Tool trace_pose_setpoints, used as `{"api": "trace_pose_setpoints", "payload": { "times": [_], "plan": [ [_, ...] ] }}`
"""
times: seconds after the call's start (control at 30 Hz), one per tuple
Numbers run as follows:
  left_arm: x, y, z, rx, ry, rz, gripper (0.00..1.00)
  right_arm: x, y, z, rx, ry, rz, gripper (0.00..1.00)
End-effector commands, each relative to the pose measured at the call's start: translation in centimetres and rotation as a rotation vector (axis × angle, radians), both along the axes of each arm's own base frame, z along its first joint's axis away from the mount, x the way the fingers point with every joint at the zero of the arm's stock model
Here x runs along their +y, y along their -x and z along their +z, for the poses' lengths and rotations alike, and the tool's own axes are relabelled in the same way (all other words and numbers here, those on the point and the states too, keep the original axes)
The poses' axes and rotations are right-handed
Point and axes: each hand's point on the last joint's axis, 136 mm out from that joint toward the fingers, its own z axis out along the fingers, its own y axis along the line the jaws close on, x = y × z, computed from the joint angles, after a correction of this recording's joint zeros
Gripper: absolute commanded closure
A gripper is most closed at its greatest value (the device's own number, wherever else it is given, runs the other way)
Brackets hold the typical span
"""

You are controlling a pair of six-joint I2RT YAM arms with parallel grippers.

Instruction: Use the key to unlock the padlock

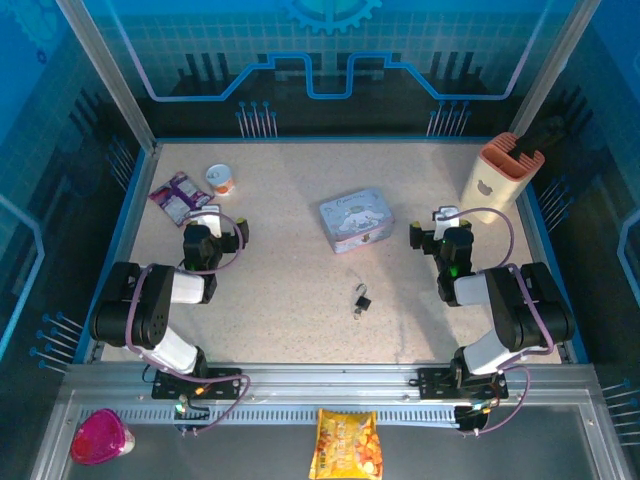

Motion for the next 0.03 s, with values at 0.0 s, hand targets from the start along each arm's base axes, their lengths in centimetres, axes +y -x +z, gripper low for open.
{"api": "trace_pose_setpoints", "payload": {
  "times": [0.0],
  "plan": [
    [-0.25, -0.12, 0.55, -0.015, 0.017, -0.016, 0.01, -0.28, -0.48, 1.05, -0.036, -0.013, -0.009, 0.0]
  ]
}}
